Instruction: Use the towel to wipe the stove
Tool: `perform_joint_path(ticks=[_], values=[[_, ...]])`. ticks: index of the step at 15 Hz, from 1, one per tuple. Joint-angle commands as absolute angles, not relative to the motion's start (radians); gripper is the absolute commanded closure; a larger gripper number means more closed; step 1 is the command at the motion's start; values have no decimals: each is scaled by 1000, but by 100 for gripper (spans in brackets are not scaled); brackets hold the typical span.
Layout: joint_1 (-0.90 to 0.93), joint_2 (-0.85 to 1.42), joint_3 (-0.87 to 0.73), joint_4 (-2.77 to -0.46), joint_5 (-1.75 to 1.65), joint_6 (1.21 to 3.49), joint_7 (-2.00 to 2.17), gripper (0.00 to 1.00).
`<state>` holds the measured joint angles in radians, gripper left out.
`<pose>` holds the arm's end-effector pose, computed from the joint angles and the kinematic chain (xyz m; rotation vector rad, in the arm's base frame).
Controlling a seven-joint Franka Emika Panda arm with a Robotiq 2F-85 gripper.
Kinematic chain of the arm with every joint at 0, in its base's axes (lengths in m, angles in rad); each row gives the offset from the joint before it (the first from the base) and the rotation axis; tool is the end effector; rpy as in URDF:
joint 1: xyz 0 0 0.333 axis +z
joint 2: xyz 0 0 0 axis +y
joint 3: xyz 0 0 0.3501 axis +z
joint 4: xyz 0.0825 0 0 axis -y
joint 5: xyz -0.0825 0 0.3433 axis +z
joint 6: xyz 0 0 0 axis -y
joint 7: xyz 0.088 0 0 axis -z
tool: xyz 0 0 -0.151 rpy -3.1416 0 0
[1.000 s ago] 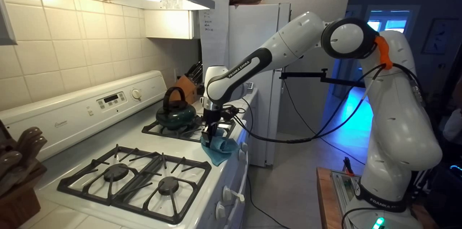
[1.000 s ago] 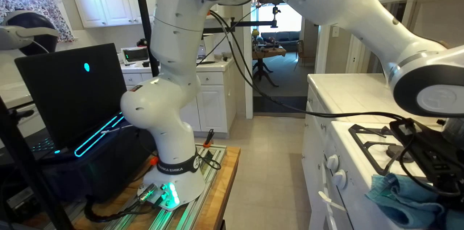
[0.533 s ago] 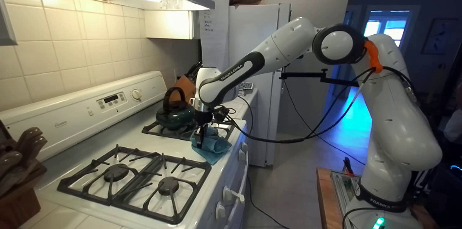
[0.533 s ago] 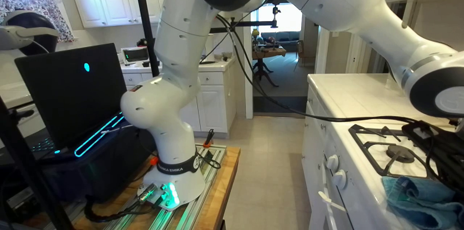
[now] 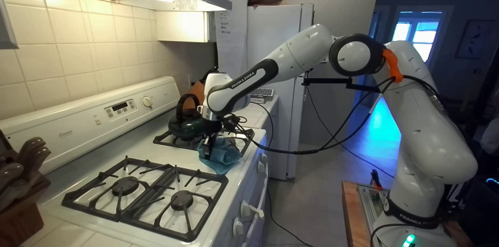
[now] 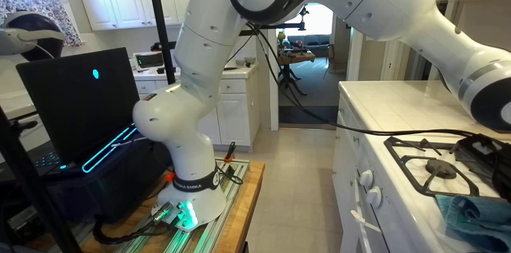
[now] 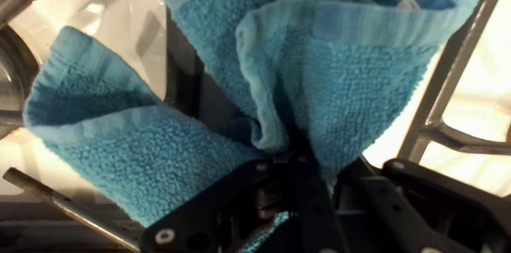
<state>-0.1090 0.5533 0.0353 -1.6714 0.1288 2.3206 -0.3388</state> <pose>0.6776 -0.0465 0.3029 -3.0301 -0.2667 -0.1789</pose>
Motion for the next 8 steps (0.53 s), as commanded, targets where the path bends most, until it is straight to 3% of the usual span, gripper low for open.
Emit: perform_joint_path(ticks=[1, 8], values=[[-100, 559, 41, -1658, 116, 2251, -290, 98], [-91, 467, 40, -1777, 122, 2163, -263, 98]])
